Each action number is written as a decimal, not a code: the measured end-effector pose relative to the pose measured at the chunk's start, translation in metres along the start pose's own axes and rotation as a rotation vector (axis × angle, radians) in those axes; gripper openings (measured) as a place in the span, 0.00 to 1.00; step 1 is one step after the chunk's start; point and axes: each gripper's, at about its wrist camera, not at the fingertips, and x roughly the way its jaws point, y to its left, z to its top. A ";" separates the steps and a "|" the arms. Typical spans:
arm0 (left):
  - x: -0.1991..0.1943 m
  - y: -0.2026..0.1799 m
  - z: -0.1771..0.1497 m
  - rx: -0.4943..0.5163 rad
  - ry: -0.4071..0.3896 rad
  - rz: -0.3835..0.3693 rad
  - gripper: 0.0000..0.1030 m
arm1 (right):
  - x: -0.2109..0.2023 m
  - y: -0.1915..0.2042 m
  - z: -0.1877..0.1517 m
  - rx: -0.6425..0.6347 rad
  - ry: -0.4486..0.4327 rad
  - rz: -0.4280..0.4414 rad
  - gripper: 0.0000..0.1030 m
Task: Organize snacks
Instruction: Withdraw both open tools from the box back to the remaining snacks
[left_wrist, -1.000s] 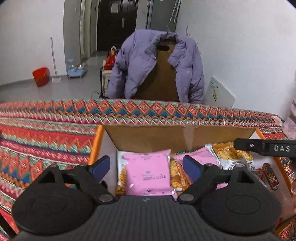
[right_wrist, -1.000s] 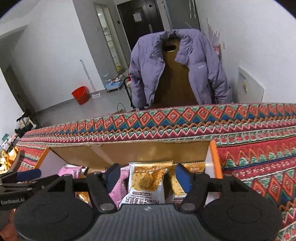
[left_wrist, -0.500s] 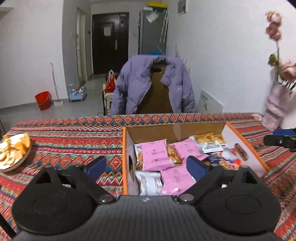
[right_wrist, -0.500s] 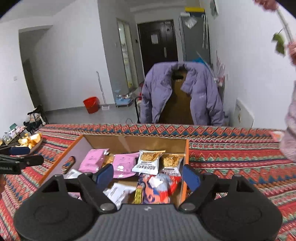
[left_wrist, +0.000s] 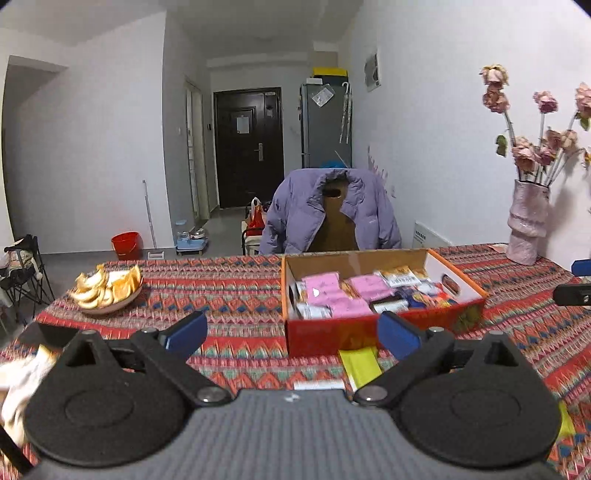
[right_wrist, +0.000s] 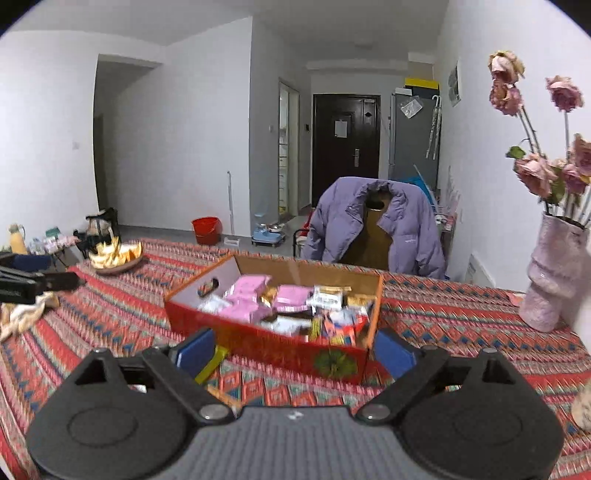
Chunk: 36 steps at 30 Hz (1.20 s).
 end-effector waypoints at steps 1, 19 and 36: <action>-0.007 -0.002 -0.008 -0.005 0.003 -0.003 0.98 | -0.005 0.003 -0.006 -0.005 0.003 -0.004 0.91; -0.063 -0.019 -0.093 -0.079 0.085 -0.020 0.99 | -0.061 0.027 -0.105 0.032 0.082 -0.014 0.93; 0.035 -0.003 -0.096 -0.103 0.195 0.001 0.99 | -0.011 0.050 -0.114 0.062 0.180 0.085 0.93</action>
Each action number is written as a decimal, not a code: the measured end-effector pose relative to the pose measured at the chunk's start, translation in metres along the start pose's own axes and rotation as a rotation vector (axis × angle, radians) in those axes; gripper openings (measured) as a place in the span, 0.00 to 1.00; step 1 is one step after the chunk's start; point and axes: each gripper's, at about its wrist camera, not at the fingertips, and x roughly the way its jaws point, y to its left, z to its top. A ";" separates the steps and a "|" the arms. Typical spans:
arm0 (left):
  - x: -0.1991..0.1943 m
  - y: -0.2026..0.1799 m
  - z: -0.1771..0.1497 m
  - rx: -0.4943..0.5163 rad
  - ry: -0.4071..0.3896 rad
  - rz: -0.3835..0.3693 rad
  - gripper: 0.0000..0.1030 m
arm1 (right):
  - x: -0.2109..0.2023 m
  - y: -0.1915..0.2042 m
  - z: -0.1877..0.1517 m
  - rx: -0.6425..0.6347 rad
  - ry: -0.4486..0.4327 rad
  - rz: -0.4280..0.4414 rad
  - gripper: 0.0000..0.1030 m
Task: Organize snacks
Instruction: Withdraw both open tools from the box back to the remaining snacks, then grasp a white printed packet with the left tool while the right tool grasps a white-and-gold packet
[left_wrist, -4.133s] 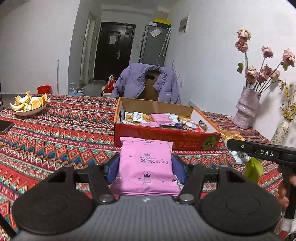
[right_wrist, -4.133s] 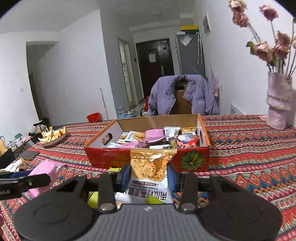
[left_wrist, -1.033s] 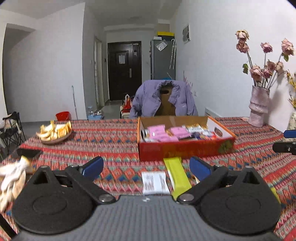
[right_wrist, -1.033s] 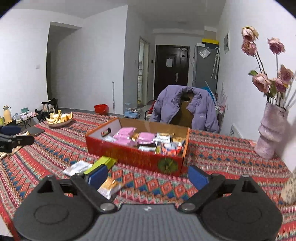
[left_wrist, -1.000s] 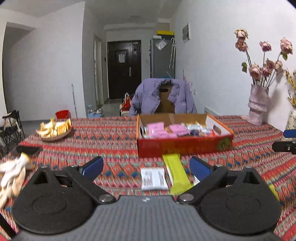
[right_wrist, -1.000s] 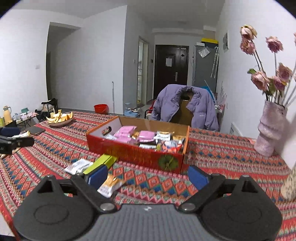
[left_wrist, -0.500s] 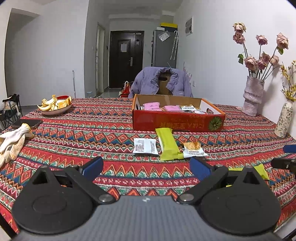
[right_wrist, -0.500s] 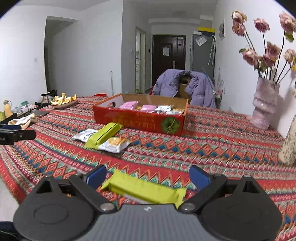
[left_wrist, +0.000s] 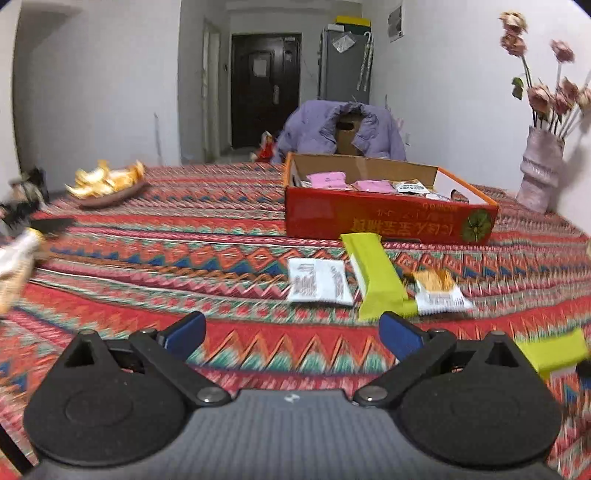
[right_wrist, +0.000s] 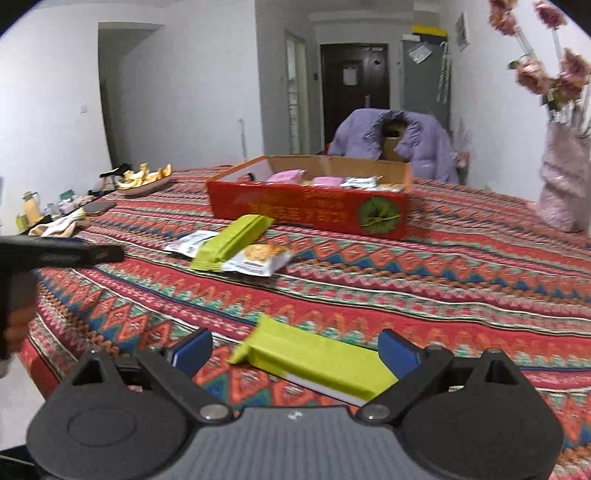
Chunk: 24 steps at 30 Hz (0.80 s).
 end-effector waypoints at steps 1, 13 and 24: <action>0.013 0.002 0.005 -0.020 0.016 -0.013 0.99 | 0.007 0.003 0.003 0.001 0.008 0.002 0.93; 0.116 -0.005 0.032 0.017 0.136 -0.110 0.74 | 0.093 0.003 0.052 0.135 0.037 -0.012 0.78; 0.095 0.025 0.031 0.006 0.137 -0.144 0.47 | 0.180 0.034 0.074 0.072 0.089 -0.076 0.67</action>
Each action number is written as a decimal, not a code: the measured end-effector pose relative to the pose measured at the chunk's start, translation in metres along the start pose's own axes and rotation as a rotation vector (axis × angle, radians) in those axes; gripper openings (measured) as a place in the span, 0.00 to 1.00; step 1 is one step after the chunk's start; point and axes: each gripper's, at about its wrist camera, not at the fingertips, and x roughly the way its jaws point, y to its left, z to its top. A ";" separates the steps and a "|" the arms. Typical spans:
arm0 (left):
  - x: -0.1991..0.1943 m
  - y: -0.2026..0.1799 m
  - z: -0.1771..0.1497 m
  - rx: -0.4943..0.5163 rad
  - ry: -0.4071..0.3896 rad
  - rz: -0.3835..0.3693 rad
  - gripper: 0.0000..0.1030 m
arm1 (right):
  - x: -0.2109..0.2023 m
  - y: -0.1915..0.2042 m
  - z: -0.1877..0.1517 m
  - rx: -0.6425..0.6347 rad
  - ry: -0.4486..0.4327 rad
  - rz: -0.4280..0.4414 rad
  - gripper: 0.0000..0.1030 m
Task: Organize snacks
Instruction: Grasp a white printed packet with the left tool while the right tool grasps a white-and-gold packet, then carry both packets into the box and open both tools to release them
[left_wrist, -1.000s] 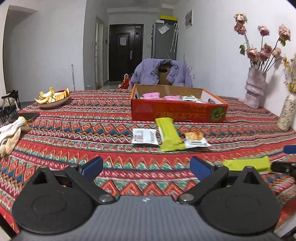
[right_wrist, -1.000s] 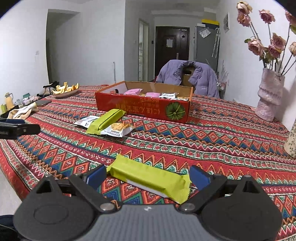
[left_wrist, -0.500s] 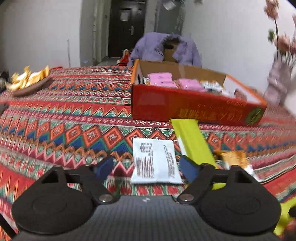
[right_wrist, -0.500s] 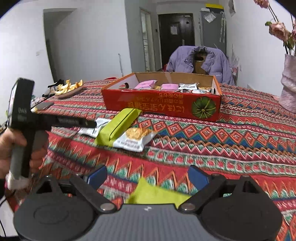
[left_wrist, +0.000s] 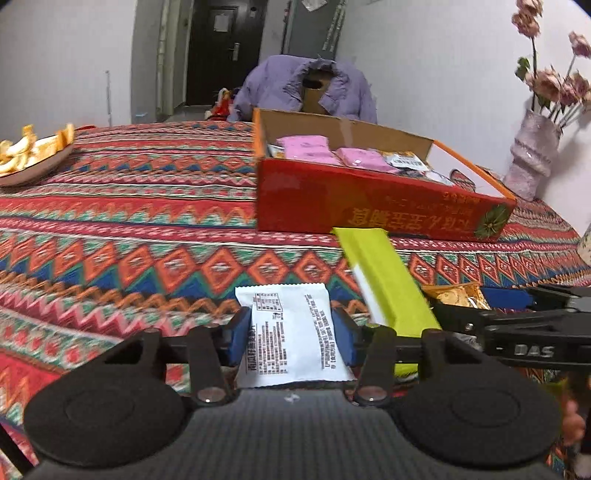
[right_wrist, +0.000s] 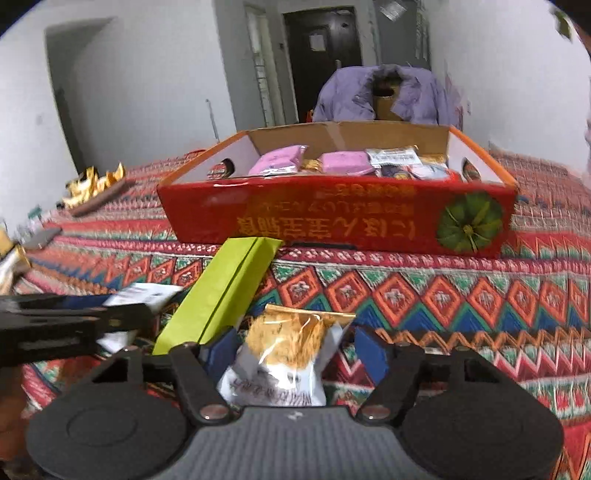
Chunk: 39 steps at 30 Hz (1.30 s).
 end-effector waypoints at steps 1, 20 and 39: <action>-0.005 0.004 -0.001 -0.008 -0.005 0.008 0.47 | 0.002 0.005 0.000 -0.029 0.006 -0.009 0.65; -0.088 -0.034 -0.010 -0.014 -0.109 -0.029 0.46 | -0.086 -0.020 -0.036 0.004 -0.084 -0.038 0.47; -0.072 -0.103 0.047 0.068 -0.177 -0.084 0.46 | -0.114 -0.087 0.011 0.060 -0.209 0.109 0.47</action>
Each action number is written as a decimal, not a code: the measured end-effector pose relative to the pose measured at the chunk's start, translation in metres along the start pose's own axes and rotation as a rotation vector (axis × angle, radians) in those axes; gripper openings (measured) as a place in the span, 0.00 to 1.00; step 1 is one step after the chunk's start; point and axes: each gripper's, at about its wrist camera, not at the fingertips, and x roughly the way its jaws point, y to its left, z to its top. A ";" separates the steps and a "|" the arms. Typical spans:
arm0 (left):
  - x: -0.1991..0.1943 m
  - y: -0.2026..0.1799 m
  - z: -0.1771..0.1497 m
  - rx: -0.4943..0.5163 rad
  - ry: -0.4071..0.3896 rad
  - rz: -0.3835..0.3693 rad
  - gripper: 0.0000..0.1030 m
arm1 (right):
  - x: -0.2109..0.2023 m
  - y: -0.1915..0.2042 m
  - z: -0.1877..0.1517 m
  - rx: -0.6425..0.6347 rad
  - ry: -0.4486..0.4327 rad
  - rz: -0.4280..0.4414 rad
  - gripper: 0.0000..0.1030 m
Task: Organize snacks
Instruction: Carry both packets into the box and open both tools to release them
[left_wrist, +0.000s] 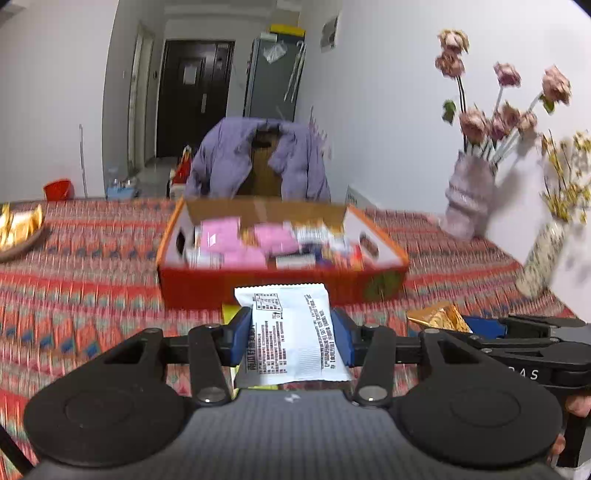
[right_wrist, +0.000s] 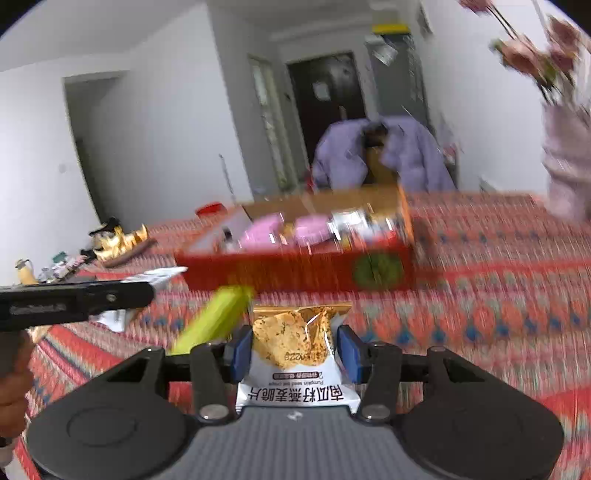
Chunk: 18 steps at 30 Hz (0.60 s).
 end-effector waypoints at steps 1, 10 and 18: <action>0.005 0.002 0.012 0.000 -0.014 -0.004 0.46 | 0.009 -0.002 0.013 -0.014 -0.008 0.005 0.47; 0.072 0.017 0.085 -0.023 -0.102 0.007 0.46 | 0.131 -0.037 0.088 0.108 0.044 0.088 0.47; 0.164 0.029 0.091 -0.044 0.028 -0.020 0.46 | 0.172 -0.055 0.076 0.162 0.077 0.039 0.60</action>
